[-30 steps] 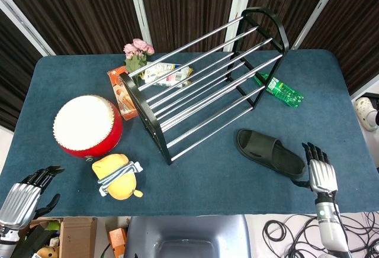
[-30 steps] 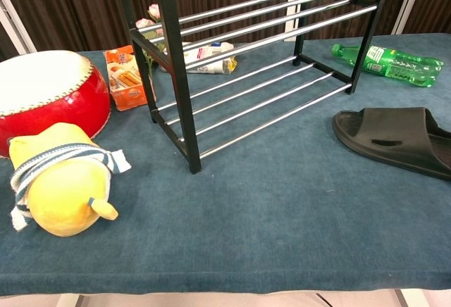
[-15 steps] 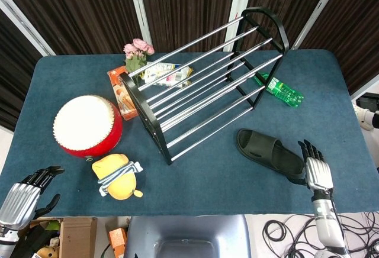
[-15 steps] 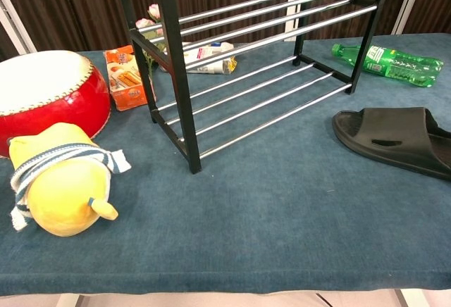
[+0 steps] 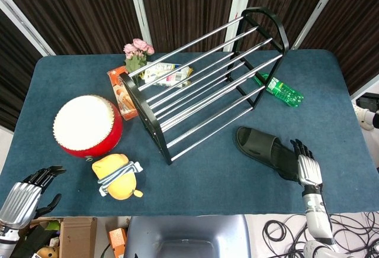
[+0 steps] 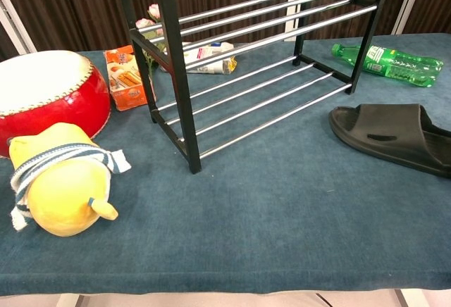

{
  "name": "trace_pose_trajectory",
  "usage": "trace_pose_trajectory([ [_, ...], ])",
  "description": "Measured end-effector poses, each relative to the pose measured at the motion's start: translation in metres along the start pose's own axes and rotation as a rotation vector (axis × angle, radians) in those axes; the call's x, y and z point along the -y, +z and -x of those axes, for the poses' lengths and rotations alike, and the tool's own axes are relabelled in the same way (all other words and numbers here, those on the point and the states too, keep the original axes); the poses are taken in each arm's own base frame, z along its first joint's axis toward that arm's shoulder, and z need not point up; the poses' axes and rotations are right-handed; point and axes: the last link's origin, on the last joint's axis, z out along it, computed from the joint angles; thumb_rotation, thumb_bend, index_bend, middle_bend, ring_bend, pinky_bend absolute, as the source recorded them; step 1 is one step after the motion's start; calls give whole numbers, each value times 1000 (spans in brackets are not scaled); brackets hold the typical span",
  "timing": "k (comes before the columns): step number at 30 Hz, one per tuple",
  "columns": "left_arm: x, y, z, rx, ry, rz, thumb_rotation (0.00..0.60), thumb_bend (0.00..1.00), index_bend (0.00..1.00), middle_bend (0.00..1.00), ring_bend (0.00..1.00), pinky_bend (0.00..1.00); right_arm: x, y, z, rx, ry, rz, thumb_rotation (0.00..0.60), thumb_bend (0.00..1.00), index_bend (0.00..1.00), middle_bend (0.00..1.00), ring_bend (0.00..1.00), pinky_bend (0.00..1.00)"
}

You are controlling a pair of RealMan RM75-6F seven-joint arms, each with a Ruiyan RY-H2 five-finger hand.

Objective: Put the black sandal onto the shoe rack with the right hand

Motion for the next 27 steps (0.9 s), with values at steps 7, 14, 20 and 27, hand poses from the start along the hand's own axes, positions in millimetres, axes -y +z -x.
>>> trace_pose_trajectory([
  [7, 0, -1, -1, -3, -3, -2, 600, 355, 271, 238, 245, 467, 3, 3, 5, -3, 8, -12, 600, 101, 0, 0, 8, 119],
  [14, 0, -1, -1, -2, -5, -2, 600, 354, 271, 238, 245, 466, 3, 6, 6, -47, 5, -7, 600, 134, 178, 216, 281, 476],
  [20, 0, -1, -1, 1, -7, -2, 600, 354, 272, 238, 245, 467, 3, 8, 6, -117, 7, -17, 600, 325, 478, 419, 518, 736],
  [27, 1, -1, -1, 4, -7, -2, 600, 354, 272, 238, 246, 467, 7, 1, 2, -162, 31, -72, 600, 385, 523, 453, 550, 766],
])
